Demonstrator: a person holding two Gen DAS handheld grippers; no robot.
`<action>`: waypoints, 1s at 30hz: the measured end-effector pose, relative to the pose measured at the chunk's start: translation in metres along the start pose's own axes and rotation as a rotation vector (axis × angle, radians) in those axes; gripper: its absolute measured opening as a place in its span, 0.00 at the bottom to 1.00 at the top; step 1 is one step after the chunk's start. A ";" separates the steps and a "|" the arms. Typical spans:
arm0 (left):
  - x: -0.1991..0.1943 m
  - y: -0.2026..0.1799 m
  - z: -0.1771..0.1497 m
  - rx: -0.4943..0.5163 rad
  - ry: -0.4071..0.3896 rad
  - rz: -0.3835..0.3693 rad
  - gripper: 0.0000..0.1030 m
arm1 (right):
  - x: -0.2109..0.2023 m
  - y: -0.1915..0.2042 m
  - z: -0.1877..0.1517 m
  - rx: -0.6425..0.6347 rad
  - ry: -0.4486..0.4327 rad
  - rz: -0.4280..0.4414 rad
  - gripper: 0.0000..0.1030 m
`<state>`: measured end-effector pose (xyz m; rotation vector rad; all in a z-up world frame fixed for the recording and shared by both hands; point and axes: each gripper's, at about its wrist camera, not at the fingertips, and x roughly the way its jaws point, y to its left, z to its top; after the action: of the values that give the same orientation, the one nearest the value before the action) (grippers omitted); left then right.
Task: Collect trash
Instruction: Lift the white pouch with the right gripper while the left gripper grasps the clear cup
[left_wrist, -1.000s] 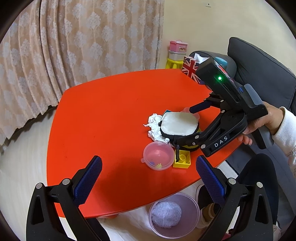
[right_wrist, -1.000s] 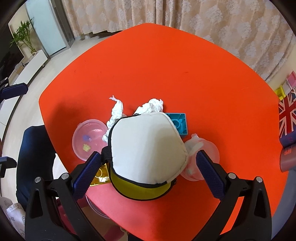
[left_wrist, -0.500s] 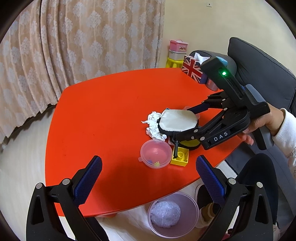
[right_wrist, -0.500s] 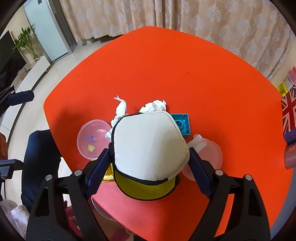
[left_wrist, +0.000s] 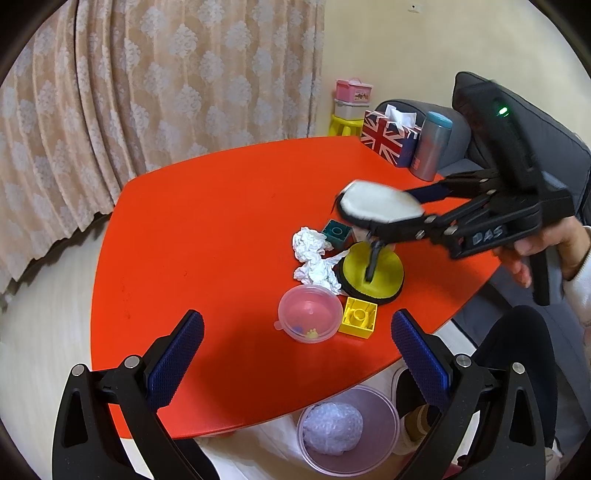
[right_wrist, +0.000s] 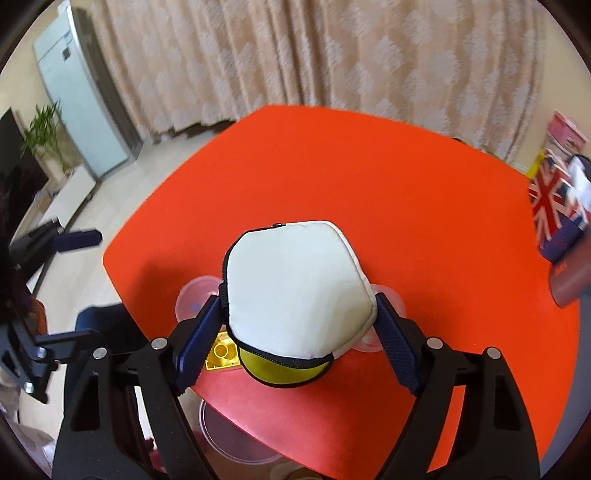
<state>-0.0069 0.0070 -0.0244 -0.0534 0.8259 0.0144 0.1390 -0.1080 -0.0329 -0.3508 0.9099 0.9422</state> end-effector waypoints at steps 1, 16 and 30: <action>0.002 -0.001 0.001 0.004 0.002 0.000 0.94 | -0.005 -0.002 0.000 0.012 -0.013 -0.005 0.78; 0.046 0.006 0.001 0.087 0.125 -0.045 0.94 | -0.044 -0.030 -0.012 0.105 -0.063 -0.039 0.78; 0.091 0.003 -0.008 0.162 0.227 -0.036 0.94 | -0.043 -0.030 -0.013 0.120 -0.055 -0.034 0.78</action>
<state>0.0491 0.0091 -0.0967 0.0840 1.0499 -0.0942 0.1456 -0.1564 -0.0100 -0.2359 0.9033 0.8579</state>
